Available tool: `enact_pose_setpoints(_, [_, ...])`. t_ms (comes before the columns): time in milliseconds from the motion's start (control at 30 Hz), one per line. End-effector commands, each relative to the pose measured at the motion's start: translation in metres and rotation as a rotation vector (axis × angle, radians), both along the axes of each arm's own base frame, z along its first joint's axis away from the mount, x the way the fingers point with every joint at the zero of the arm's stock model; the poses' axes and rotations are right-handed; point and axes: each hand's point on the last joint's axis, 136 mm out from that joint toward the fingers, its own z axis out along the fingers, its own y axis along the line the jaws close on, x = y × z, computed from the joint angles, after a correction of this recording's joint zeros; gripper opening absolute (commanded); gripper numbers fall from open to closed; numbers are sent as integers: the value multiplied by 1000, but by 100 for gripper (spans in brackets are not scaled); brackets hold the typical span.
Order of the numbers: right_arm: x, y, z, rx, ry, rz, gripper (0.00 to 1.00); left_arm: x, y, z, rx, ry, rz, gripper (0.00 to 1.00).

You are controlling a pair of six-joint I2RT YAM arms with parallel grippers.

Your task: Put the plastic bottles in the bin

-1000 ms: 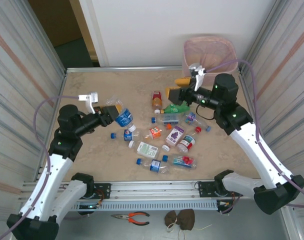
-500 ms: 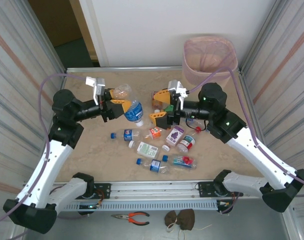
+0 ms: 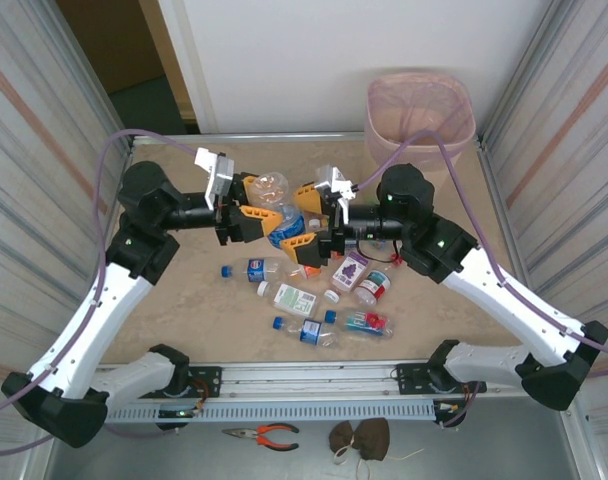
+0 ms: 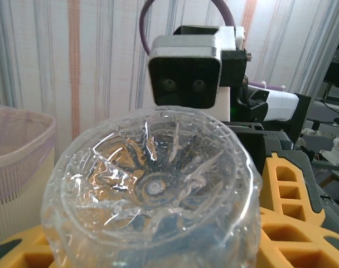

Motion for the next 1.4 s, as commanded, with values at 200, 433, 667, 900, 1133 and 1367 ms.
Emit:
enact_pose_setpoints(200, [-1,8,10,2,4,11,82,-12,-2,15,-7,-81,-49,51])
enact_pose_setpoints(433, [2,13,8,-13,13,9,75,-11,-2,13,-5,-79,-44,51])
enact_pose_setpoints(667, [1,13,9,-12,12,10,66,-9,-2,12,-2,-80,-32,53])
enact_pose_setpoints(900, [1,13,8,-15,14,11,61,-8,-1,14,-7,-86,-10,58])
enact_pose_setpoints(1133, [2,11,9,-14,10,-4,59,-9,3,16,-17,-93,23,69])
enact_pose_setpoints(1367, [8,6,11,-23,-4,-51,59,-13,14,21,-25,-147,112,78])
